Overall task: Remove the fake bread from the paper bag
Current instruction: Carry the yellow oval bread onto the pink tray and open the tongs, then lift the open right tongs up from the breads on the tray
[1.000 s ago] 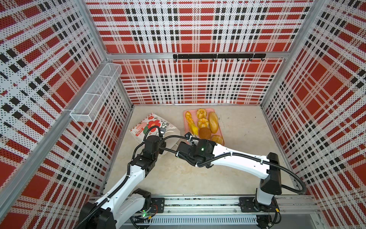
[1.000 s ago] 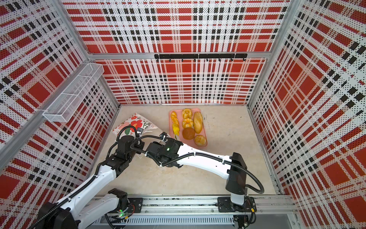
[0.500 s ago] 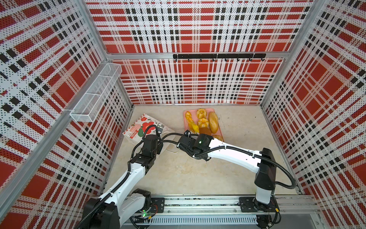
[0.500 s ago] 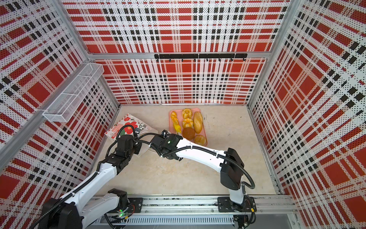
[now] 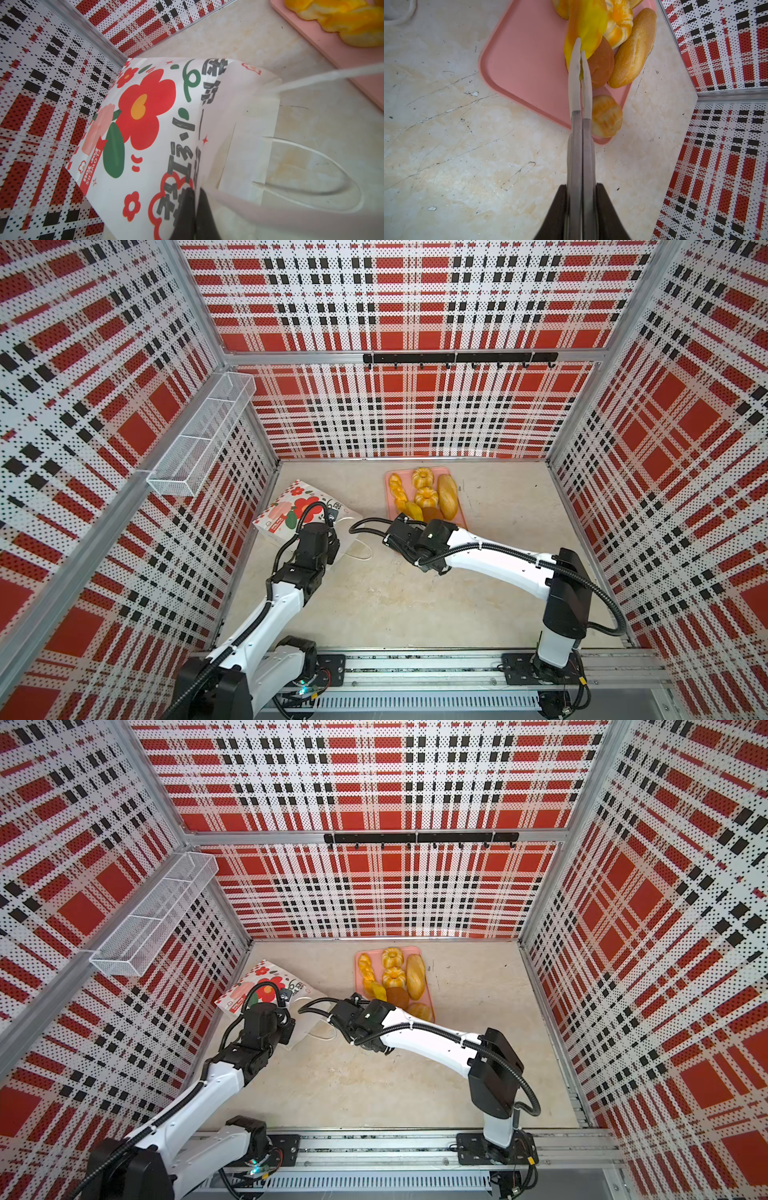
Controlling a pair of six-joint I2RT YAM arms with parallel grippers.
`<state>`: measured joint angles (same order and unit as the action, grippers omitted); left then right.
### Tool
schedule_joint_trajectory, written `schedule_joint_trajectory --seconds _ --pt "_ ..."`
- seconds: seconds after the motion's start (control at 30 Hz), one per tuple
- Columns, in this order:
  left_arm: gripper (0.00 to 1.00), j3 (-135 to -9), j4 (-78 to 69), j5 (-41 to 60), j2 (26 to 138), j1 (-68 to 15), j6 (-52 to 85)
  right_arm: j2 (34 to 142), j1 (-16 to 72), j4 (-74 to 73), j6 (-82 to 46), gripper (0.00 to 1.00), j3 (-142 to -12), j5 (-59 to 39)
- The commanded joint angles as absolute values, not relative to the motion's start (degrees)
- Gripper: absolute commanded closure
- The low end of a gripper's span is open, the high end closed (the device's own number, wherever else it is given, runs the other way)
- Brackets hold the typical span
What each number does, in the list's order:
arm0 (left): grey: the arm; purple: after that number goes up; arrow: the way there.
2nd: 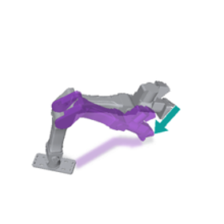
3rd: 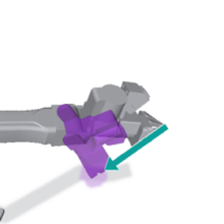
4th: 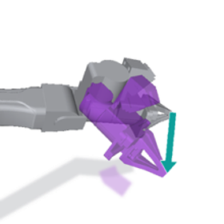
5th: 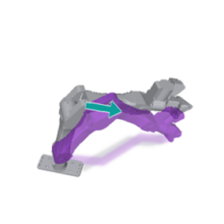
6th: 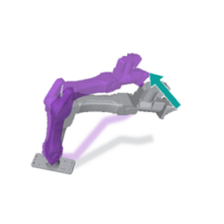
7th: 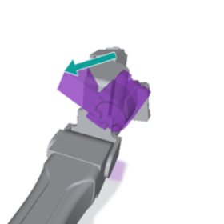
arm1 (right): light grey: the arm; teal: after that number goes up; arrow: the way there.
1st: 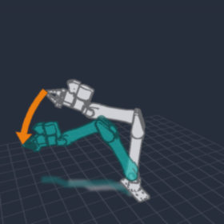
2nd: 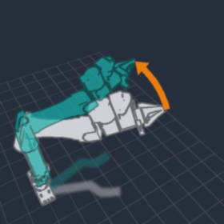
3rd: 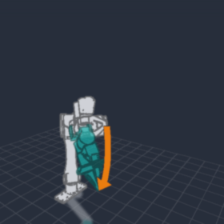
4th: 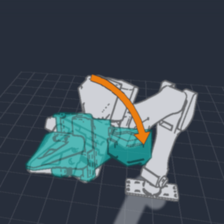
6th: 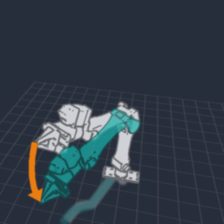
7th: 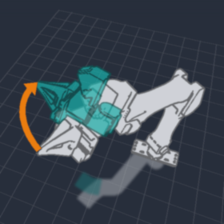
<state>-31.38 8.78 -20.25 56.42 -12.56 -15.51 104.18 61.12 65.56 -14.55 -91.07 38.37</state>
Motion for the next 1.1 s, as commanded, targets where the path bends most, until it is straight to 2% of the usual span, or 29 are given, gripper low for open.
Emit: schedule_joint_trajectory --seconds 0.0,0.47,0.57,0.83,0.97,1.07 --pt "1.0 -30.9 9.0 -21.2 54.5 -11.8 -13.9 105.1 61.7 63.5 -12.7 1.0 -91.7 40.2" --pt "1.0 -31.1 8.9 -21.6 54.7 -10.9 -13.1 112.8 67.2 67.4 -14.1 1.0 -93.4 46.0" --pt "1.0 -31.0 8.9 -21.4 54.7 -10.9 -13.2 112.6 67.5 67.4 -14.5 0.87 -93.0 44.6" --pt "1.0 -31.2 8.9 -20.7 54.9 -10.8 -13.3 109.5 67.4 65.9 -15.0 0.64 -92.0 38.0" --pt "1.0 -31.2 9.0 -20.6 54.9 -10.9 -13.4 108.0 66.8 64.2 -15.7 0.56 -90.7 34.2" --pt "1.0 -31.2 9.0 -20.6 54.8 -11.0 -13.4 106.8 66.4 63.9 -16.6 0.54 -90.3 32.7"
